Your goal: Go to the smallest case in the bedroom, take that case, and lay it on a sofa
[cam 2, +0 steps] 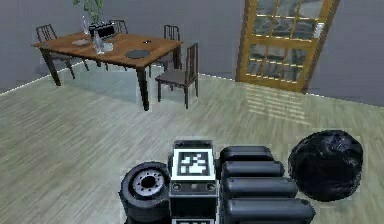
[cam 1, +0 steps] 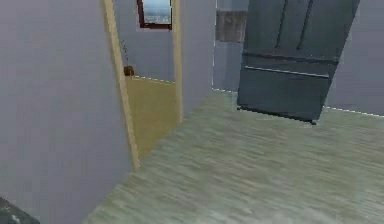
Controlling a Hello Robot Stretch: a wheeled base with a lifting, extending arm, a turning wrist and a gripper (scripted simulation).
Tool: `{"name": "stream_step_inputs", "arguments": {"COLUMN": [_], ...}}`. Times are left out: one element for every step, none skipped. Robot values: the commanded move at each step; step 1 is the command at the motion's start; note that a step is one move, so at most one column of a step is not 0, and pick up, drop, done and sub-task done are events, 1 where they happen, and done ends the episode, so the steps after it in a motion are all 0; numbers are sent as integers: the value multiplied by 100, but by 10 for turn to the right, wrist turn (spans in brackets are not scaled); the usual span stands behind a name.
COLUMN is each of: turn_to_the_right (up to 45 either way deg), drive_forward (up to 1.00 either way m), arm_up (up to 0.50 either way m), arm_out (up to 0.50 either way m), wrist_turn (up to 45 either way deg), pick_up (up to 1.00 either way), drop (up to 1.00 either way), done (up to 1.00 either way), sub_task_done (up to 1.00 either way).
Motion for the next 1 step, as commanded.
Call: {"name": "stream_step_inputs", "arguments": {"turn_to_the_right": [-30], "drive_forward": [0], "arm_up": [0], "arm_out": [0], "wrist_turn": [0], "pick_up": [0], "drop": [0], "done": [0], "sub_task_done": [0]}}
